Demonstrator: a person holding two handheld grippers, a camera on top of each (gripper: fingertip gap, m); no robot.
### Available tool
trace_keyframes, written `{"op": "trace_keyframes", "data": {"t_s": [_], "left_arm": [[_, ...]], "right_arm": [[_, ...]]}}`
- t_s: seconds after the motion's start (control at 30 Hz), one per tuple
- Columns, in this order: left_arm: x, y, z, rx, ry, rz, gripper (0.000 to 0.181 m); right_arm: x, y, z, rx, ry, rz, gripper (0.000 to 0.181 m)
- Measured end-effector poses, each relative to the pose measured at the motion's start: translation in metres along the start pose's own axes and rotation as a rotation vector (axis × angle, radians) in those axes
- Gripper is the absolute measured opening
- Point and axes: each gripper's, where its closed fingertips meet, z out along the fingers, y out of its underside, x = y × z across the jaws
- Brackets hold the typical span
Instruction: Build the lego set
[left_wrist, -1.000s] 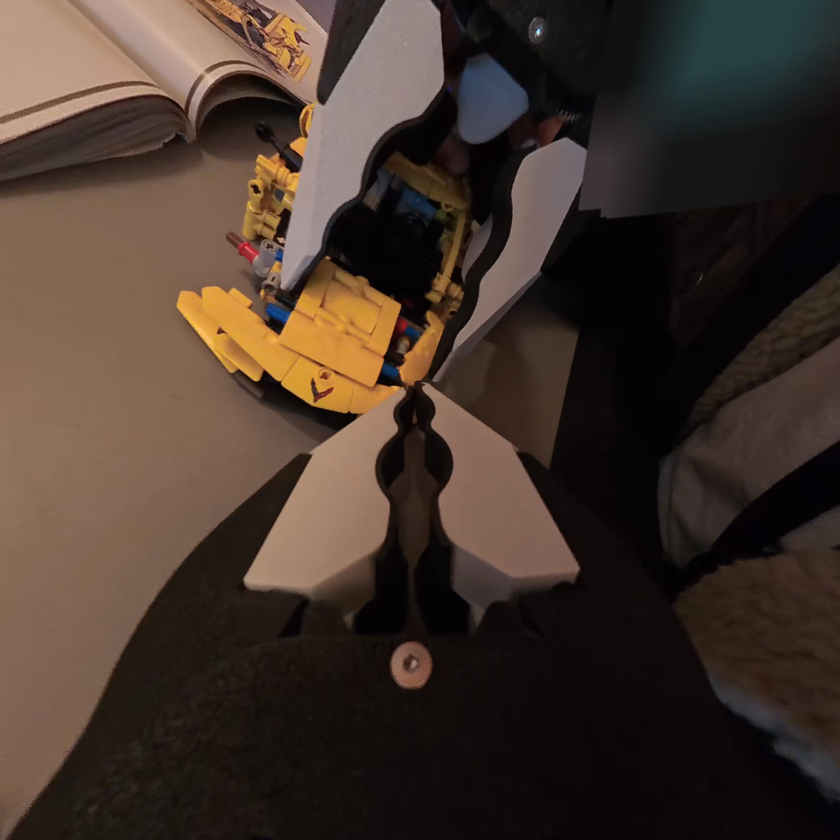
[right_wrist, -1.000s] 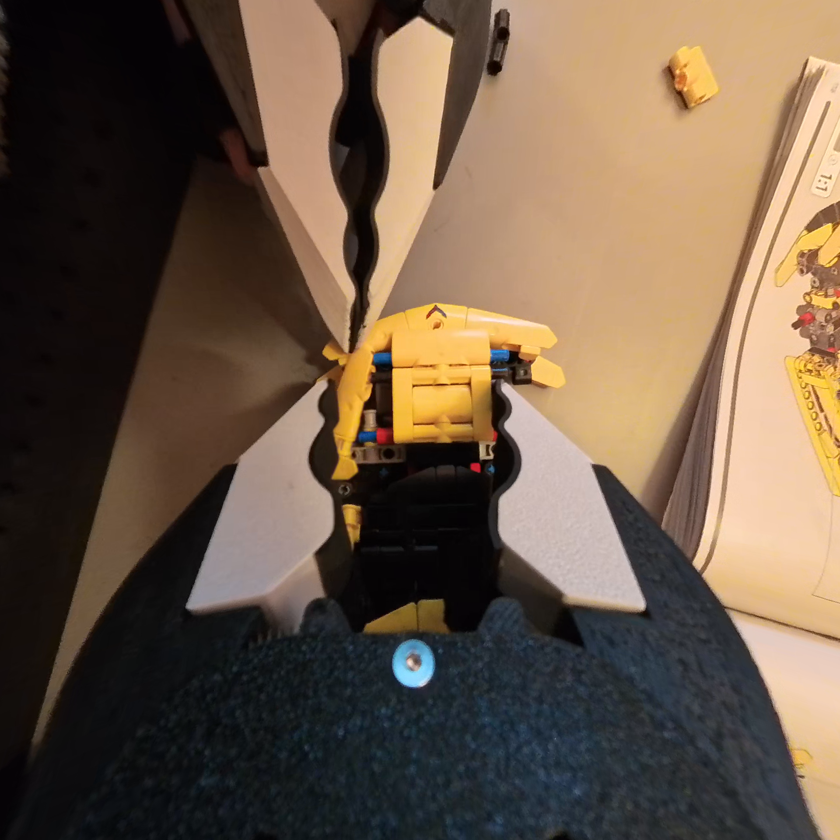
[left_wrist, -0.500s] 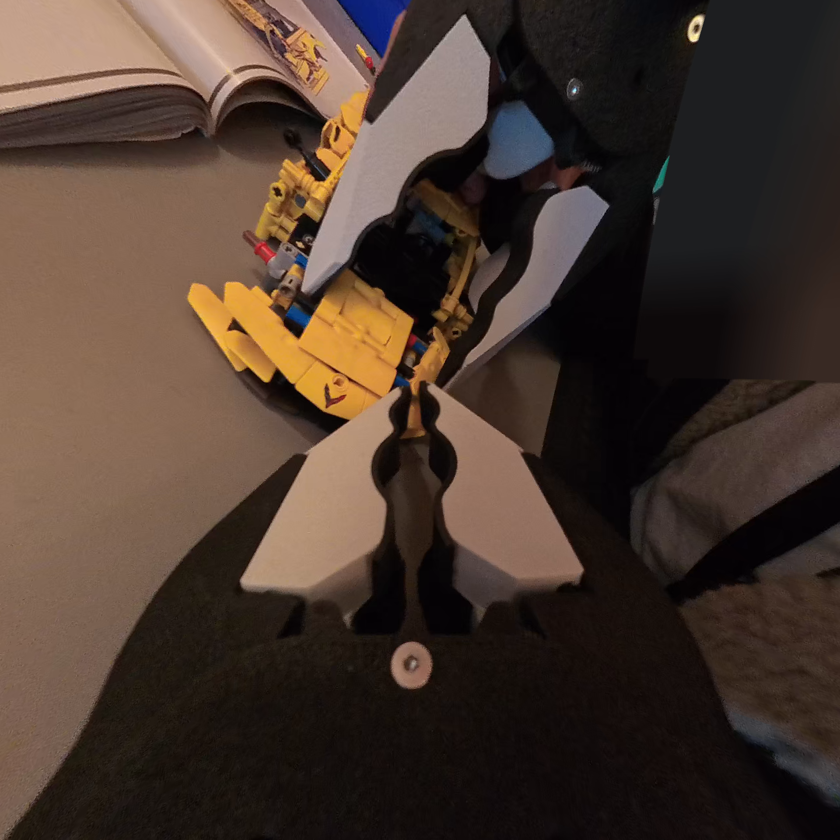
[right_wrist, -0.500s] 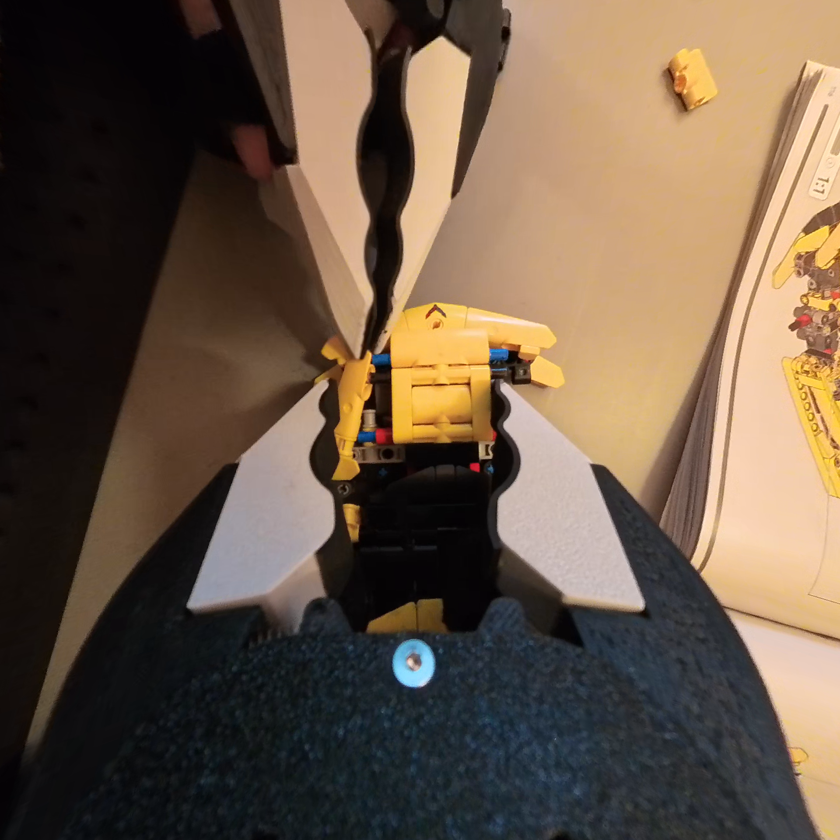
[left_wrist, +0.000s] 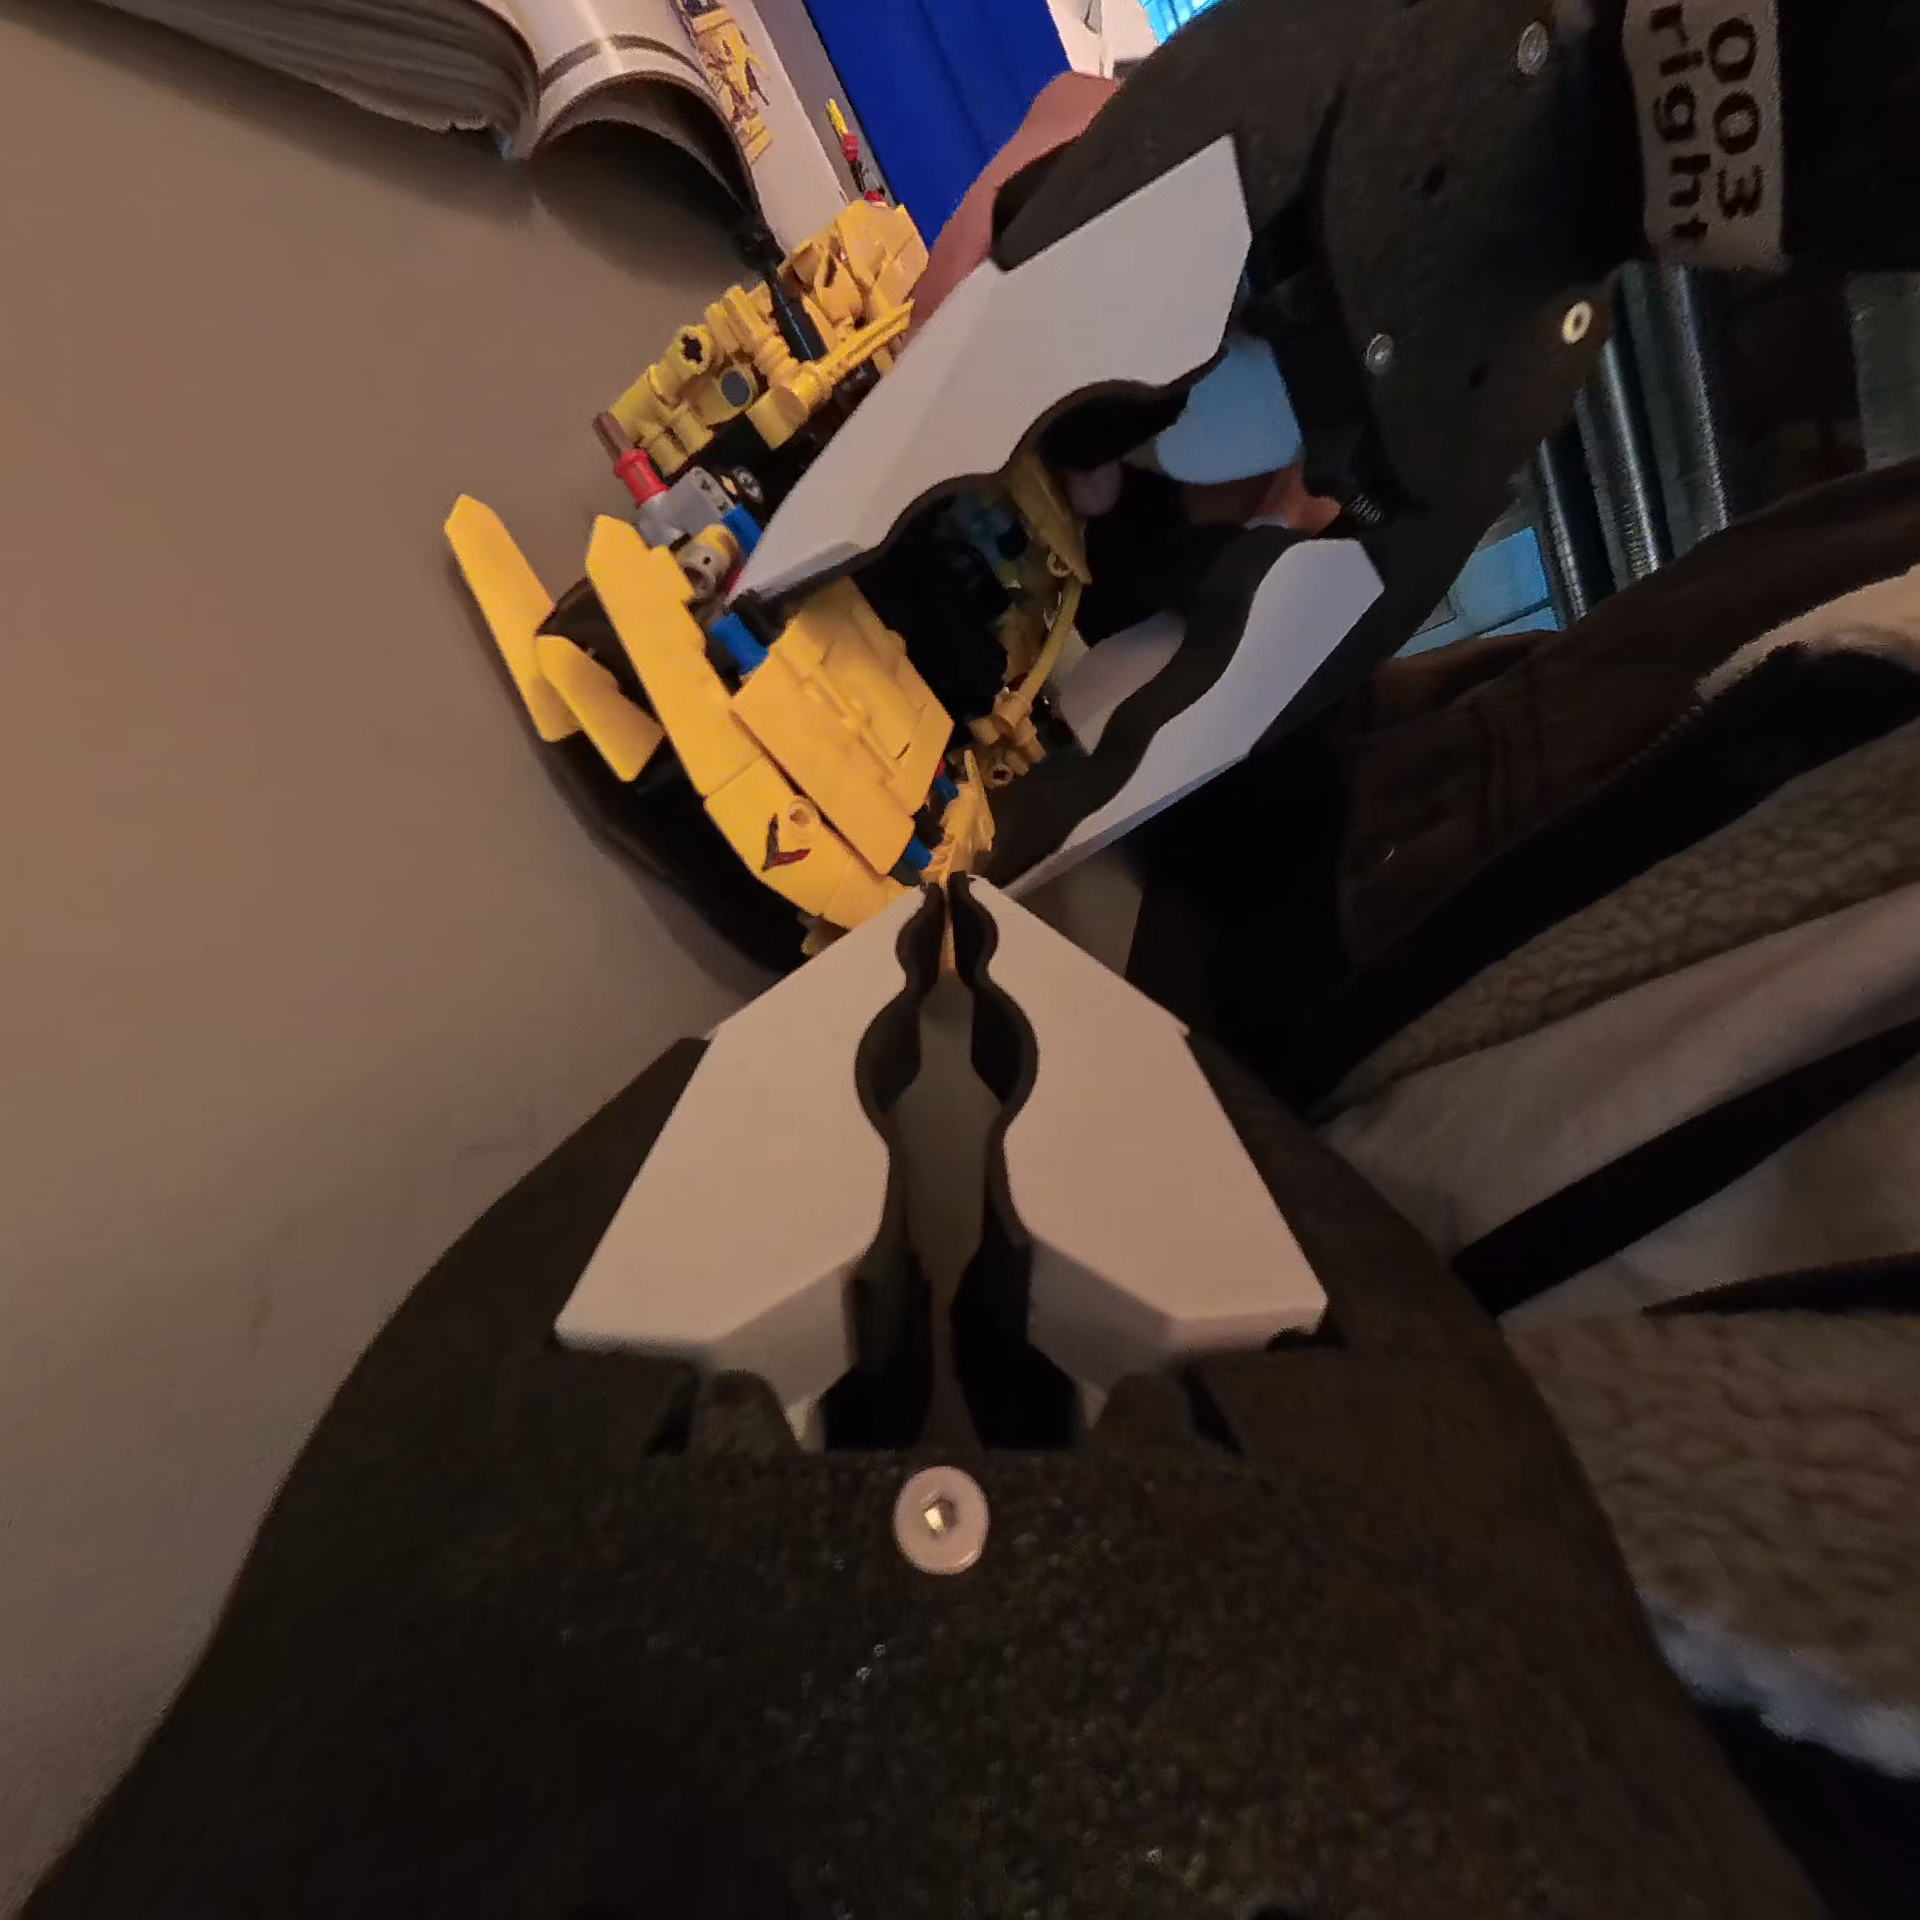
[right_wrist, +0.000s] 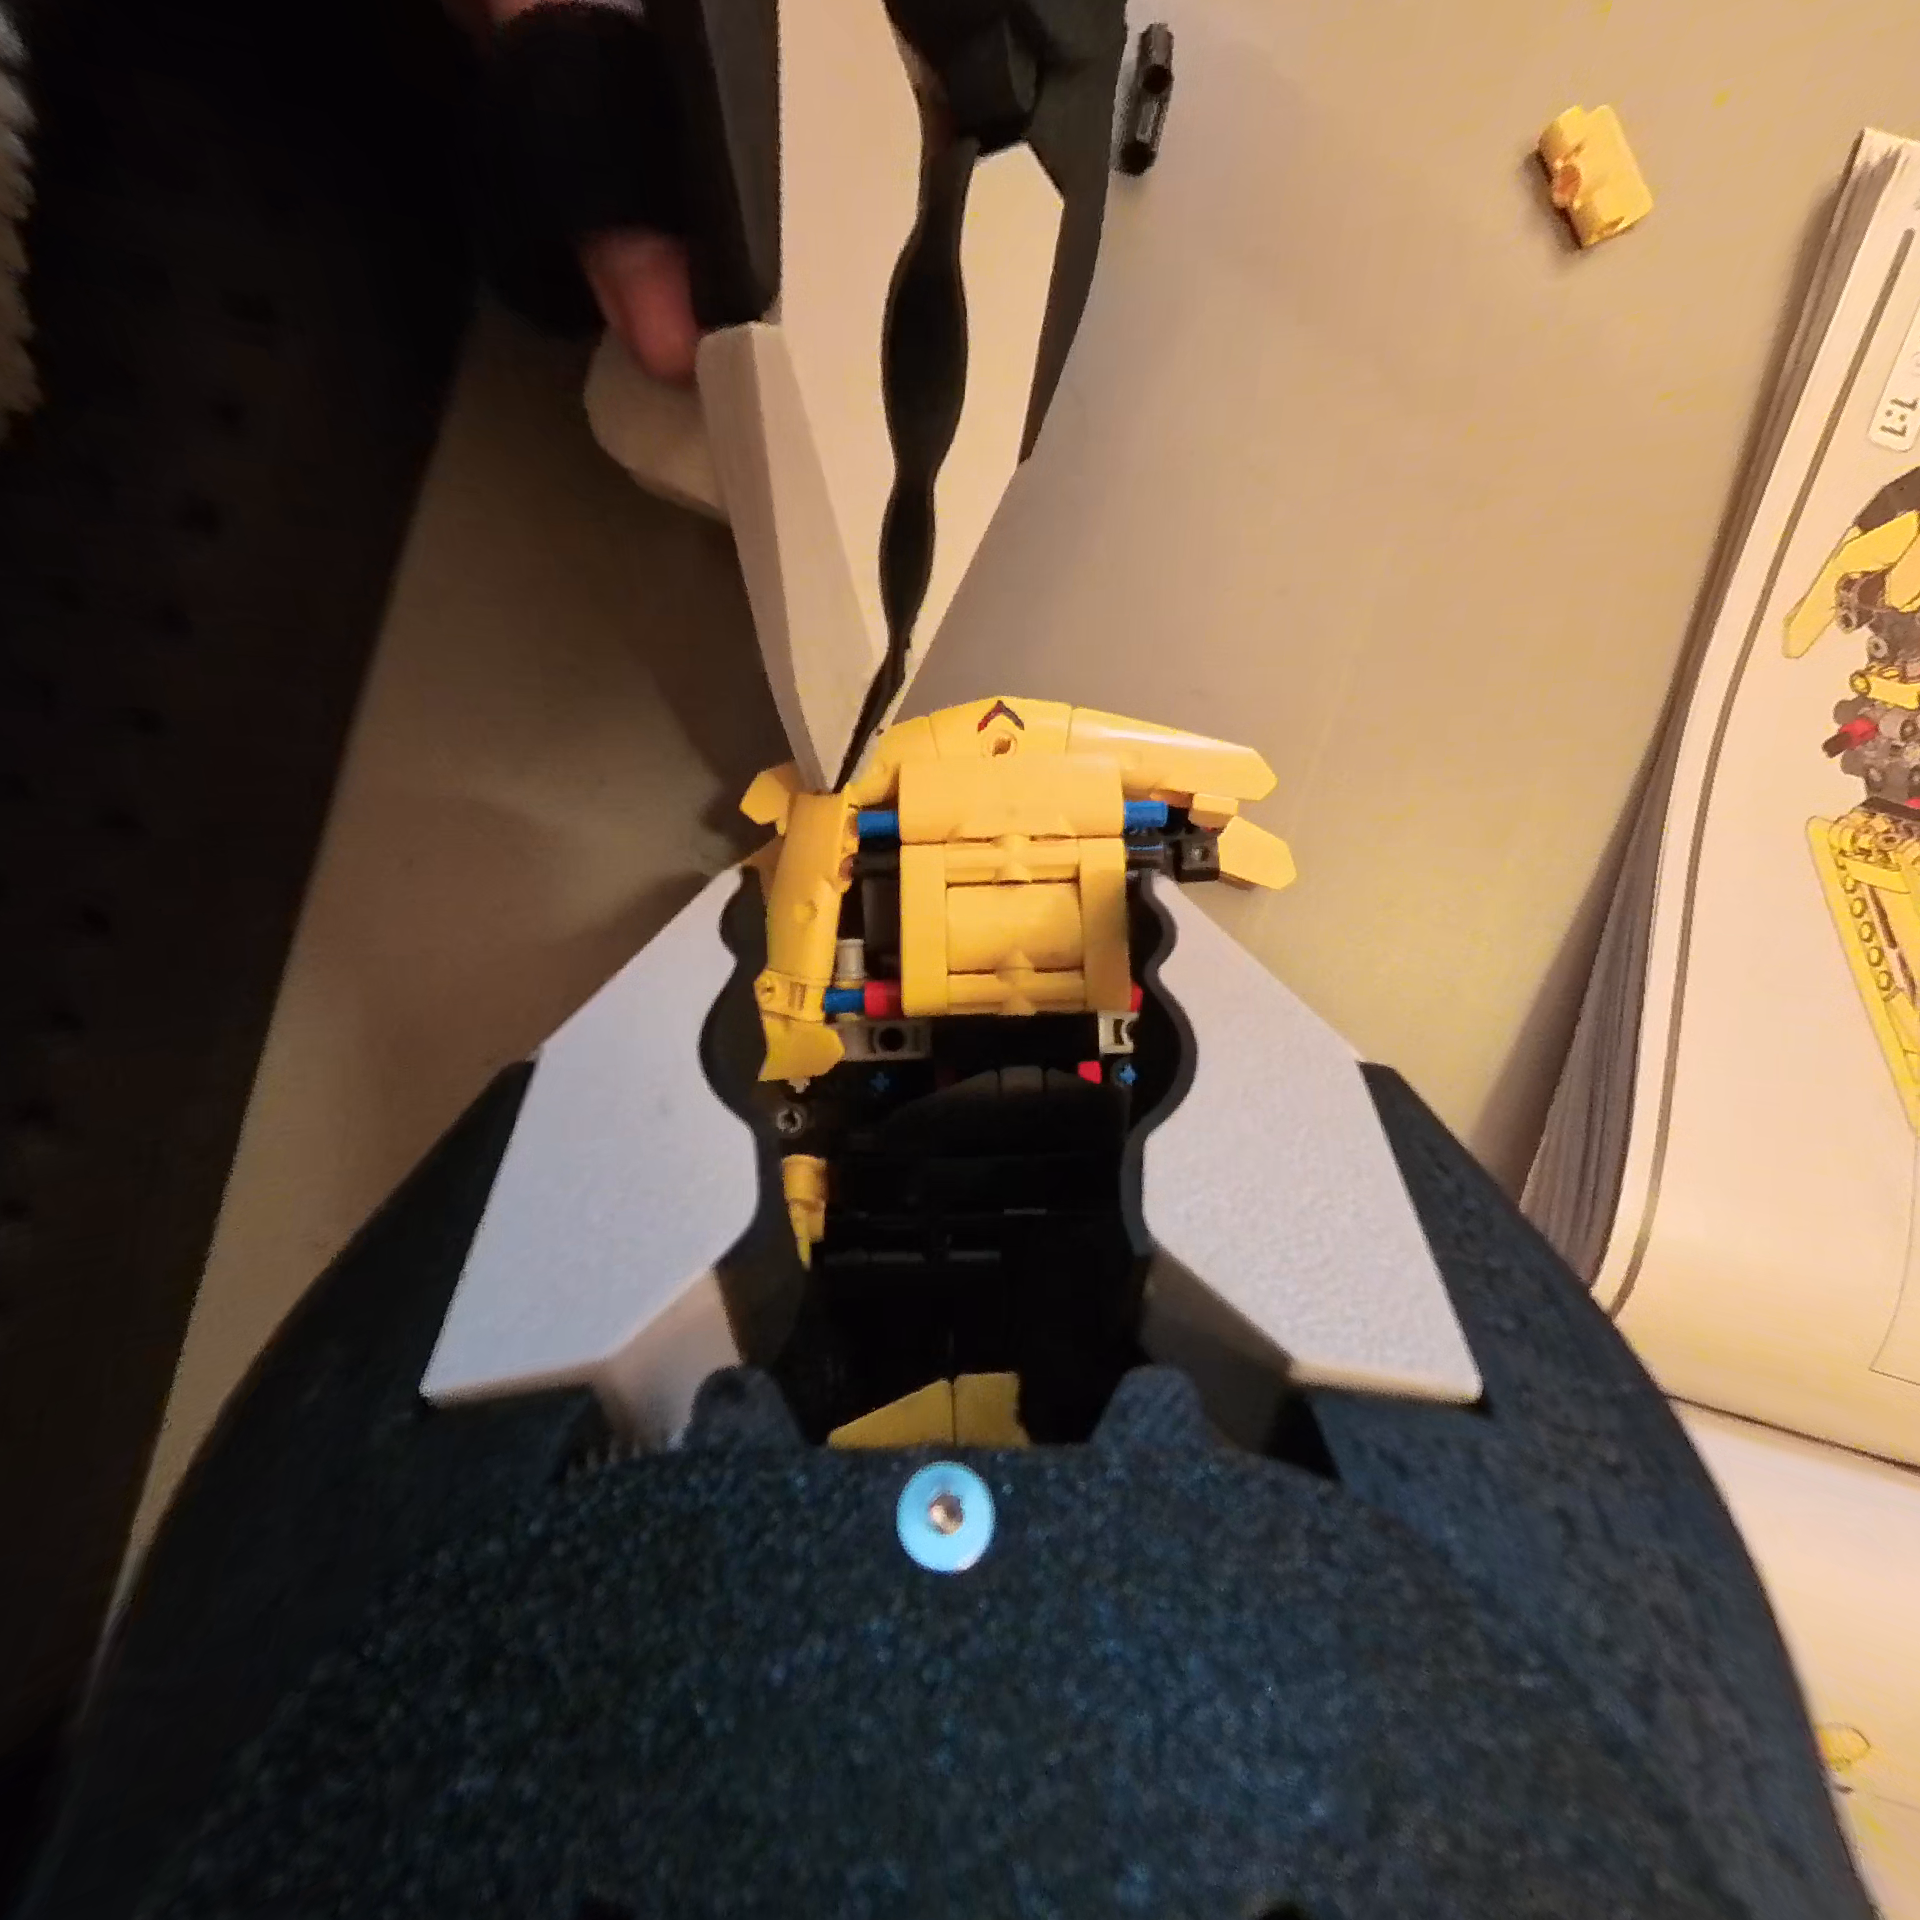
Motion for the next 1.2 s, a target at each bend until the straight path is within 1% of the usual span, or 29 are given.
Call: {"op": "trace_keyframes", "data": {"t_s": [0.37,0.47,0.5,0.57,0.6,0.67,0.8,0.87,0.97,1.2], "left_arm": [[0.000,-0.002,-0.003,0.021,0.037,-0.087,0.000],[0.001,-0.002,-0.002,0.022,0.033,-0.068,0.000],[0.002,-0.001,-0.001,0.015,0.034,-0.057,0.001],[0.006,0.002,0.003,-0.008,0.043,-0.026,0.010],[0.006,0.003,0.004,-0.013,0.036,-0.011,0.009],[0.002,0.002,0.004,-0.011,0.012,-0.019,0.002],[0.002,0.003,0.004,-0.015,0.026,-0.048,0.001],[0.002,0.000,0.002,-0.002,0.035,-0.069,0.001],[-0.001,-0.006,-0.001,0.054,0.033,-0.123,0.001],[-0.001,-0.010,-0.001,0.113,0.109,-0.325,0.000]], "right_arm": [[0.003,-0.002,0.000,0.008,0.009,0.026,0.065],[0.003,-0.002,-0.001,0.018,-0.013,0.048,0.063],[0.002,-0.002,-0.002,0.021,-0.023,0.057,0.062],[0.002,-0.002,-0.002,0.022,-0.029,0.061,0.060],[0.001,-0.002,-0.002,0.021,-0.030,0.059,0.060],[0.002,-0.002,-0.002,0.022,-0.030,0.062,0.060],[0.001,-0.001,-0.002,0.018,-0.021,0.043,0.061],[0.001,-0.001,-0.002,0.016,-0.012,0.027,0.064],[0.004,0.002,0.000,-0.008,0.037,-0.019,0.073],[0.007,0.001,0.001,-0.010,0.053,-0.011,0.071]]}}
